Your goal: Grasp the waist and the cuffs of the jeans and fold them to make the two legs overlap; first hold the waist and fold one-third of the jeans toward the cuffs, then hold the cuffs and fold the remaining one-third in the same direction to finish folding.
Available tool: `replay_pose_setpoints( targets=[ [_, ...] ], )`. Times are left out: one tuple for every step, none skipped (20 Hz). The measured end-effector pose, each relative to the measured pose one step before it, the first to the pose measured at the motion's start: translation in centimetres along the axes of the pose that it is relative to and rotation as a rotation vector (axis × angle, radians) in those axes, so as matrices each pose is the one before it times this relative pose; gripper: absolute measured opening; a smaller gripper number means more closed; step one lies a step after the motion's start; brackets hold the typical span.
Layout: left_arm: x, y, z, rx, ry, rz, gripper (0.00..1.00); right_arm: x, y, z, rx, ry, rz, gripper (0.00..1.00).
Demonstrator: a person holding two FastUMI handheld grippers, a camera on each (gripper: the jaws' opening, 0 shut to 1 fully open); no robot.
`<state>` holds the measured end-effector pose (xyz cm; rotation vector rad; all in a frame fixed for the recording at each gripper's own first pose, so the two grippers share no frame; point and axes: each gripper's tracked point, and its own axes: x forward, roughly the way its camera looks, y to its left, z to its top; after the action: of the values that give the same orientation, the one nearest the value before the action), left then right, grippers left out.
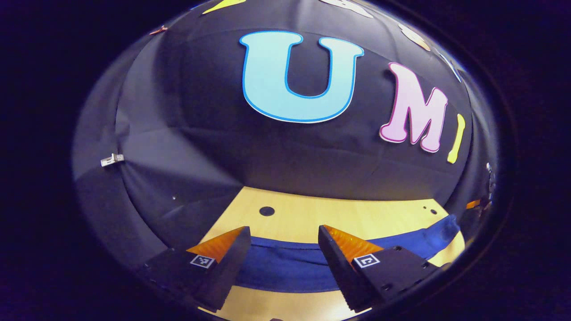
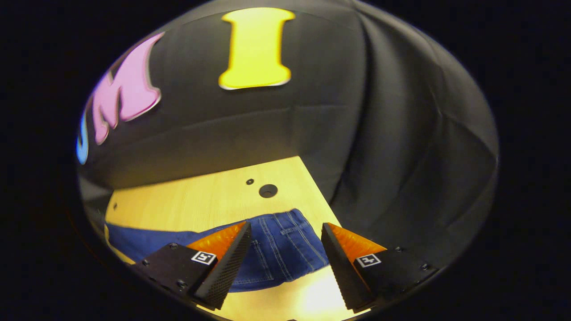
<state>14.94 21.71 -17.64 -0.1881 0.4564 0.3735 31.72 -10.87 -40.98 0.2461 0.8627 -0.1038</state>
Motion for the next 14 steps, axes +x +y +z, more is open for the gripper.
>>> replay_pose_setpoints(
  targets=[
    [-0.970, -0.754, 0.299, 0.00692, -0.00931, -0.00344, 0.97, 0.172, -1.003, -1.451, 0.07948, 0.03673, -0.01717, 0.98],
    [-0.989, -0.848, 0.336, 0.00782, -0.02107, -0.00664, 0.97, 0.543, -1.257, -1.169, 0.06906, 0.03003, -0.01532, 0.98],
    [-0.767, -1.138, 0.239, 0.00465, -0.01151, -0.01666, 0.97, 0.538, -1.088, -0.784, 0.05479, 0.01738, -0.01689, 0.98],
    [-0.749, -1.128, -0.115, -0.00555, -0.00270, -0.01414, 0.96, 0.598, -0.860, -0.684, 0.05261, 0.01711, -0.00594, 0.98],
    [-0.512, -1.238, -0.557, -0.00171, 0.01366, -0.02138, 0.96, 0.777, -0.799, -0.846, 0.05385, 0.01741, -0.00446, 0.98],
    [-0.357, -0.224, -0.709, 0.01076, 0.01634, 0.00237, 0.93, 0.629, -0.823, -0.731, 0.04992, 0.02146, -0.01127, 0.98],
    [-0.072, -0.245, -0.290, 0.01514, 0.01442, 0.01867, 0.96, 0.801, -0.716, -0.685, 0.04479, 0.02619, -0.01399, 0.98],
    [-0.235, -0.429, -0.388, 0.01235, 0.01448, 0.01483, 0.96, 0.740, -0.706, -0.432, 0.03709, 0.02365, -0.01617, 0.98],
    [-0.160, -0.402, -0.135, 0.00659, 0.00698, 0.01184, 0.96, 1.015, -0.458, 0.054, 0.02946, 0.01063, -0.00671, 0.98],
    [-0.192, -0.371, -0.017, 0.00471, -0.00094, 0.01039, 0.96, 0.813, -0.486, 0.074, 0.01338, 0.00595, -0.00749, 0.98],
    [-0.159, -0.329, -0.017, 0.00251, 0.00060, 0.00894, 0.96, 0.672, -0.424, 0.230, 0.00941, 0.00224, -0.01013, 0.99],
    [-0.298, -0.274, -0.354, -0.00134, 0.00439, 0.00897, 0.97, 0.163, 0.122, 0.445, 0.01298, -0.00716, 0.00907, 0.98],
    [-0.134, -0.256, -0.372, -0.00576, 0.00584, 0.00992, 0.96, 0.757, 0.558, 1.332, 0.01943, -0.03565, 0.01573, 0.90],
    [-0.096, -0.258, -0.447, -0.00865, 0.00853, 0.01093, 0.97, 0.542, 0.681, 0.148, 0.00005, 0.01445, 0.01951, 0.92]
  ],
)
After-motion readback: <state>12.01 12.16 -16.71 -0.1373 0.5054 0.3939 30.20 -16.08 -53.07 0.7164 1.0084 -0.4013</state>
